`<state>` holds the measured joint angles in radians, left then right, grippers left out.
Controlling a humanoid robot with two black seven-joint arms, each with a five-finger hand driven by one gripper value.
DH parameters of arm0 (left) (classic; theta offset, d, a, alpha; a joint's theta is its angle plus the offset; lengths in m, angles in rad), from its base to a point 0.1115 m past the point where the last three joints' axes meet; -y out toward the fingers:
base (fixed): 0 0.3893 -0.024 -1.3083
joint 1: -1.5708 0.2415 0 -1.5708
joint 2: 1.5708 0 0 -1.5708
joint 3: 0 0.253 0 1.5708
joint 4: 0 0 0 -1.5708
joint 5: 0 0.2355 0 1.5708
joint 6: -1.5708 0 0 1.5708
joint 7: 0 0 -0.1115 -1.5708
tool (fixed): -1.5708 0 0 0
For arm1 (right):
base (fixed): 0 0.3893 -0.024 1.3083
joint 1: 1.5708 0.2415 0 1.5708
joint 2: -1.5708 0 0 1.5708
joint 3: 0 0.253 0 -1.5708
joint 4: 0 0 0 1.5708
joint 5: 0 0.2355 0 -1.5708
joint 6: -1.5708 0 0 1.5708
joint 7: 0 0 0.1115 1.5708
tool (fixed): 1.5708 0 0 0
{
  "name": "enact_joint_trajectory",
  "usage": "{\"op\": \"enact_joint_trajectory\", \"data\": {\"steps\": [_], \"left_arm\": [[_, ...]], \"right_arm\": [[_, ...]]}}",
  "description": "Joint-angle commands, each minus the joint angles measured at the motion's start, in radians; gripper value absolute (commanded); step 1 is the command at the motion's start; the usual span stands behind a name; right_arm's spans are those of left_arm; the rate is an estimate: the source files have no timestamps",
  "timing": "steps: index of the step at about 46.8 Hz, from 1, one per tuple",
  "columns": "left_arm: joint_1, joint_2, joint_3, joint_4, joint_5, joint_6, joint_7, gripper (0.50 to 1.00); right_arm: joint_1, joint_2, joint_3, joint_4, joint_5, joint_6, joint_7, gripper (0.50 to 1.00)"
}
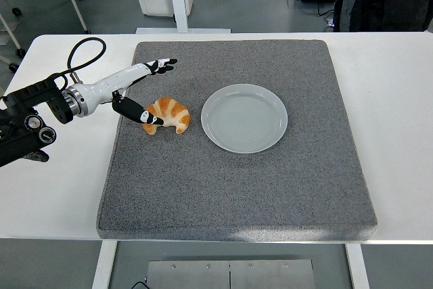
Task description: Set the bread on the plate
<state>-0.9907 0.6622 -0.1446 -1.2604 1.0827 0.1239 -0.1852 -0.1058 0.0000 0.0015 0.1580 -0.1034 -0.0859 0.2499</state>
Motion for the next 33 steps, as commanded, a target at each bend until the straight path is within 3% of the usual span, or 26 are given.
{"op": "enact_joint_trajectory", "data": {"steps": [1,33], "left_arm": [[0.006,-0.027,0.008,0.027,0.039,0.023,0.0,0.99],[0.015,-0.081,0.037,0.102,0.043,0.04,-0.016,0.987]], "right_arm": [[0.0,0.0,0.0,0.0,0.001,0.001,0.0,1.0],[0.0,0.0,0.0,0.0,0.001,0.001,0.0,1.0]]}}
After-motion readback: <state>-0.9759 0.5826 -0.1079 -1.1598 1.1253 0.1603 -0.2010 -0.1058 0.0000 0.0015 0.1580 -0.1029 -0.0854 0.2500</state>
